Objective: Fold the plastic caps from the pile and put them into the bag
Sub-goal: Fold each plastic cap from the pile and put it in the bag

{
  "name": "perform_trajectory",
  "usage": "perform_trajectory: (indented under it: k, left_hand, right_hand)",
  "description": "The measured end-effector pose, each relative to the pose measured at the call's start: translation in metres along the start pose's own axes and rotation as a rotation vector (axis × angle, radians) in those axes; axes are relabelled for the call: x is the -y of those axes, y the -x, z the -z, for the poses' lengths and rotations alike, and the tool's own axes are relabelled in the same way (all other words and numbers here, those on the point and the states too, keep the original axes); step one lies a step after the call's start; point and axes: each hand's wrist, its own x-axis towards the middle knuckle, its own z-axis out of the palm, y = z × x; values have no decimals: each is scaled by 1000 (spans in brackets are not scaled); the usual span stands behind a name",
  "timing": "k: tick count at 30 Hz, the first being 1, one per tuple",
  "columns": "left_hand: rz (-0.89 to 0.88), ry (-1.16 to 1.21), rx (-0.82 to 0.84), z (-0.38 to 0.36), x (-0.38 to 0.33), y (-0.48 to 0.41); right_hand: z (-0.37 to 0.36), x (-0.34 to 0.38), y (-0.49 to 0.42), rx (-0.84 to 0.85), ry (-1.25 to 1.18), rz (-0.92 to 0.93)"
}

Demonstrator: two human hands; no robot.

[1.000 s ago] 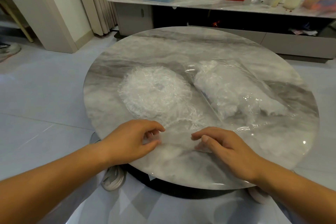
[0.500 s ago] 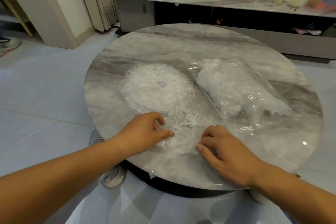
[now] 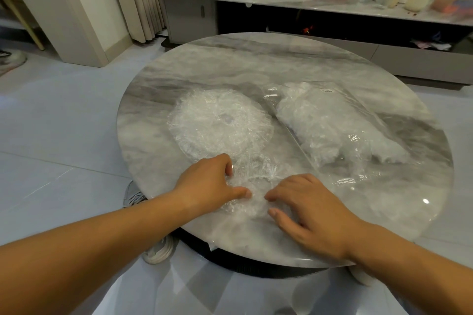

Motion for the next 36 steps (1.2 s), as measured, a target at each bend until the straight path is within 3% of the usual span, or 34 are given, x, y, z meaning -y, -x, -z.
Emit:
perform_trajectory:
  k: [4,8,13,18,24,28,32,36]
  left_hand:
    - [31,-2,17,1,-4,-2]
    - [49,-20,41,4,-8,-3]
    - [56,-56,43,6,-12,-3]
    - [-56,-197,-76,3,-11,-2]
    - [-136,-136,-157,-3,1,-2]
    - [-97,37,-30,8,9,-1]
    - [-140,141,167,31,17,4]
    - [-84,196,204,35,14,3]
  right_hand:
    - [8,-2,-29,-144,-106,-113]
    - [18,-1,-66,20,-277,-355]
    - [20,-2,-81,21,-451,-507]
    - [26,5,-70,-59,-589,-393]
    - [16,12,-36,-79,-567,-215]
    - [10,16,-21,6,-550,-175]
    - [4,20,-11,71,-345,-84]
    - [-8,24,-5,154,-108,84]
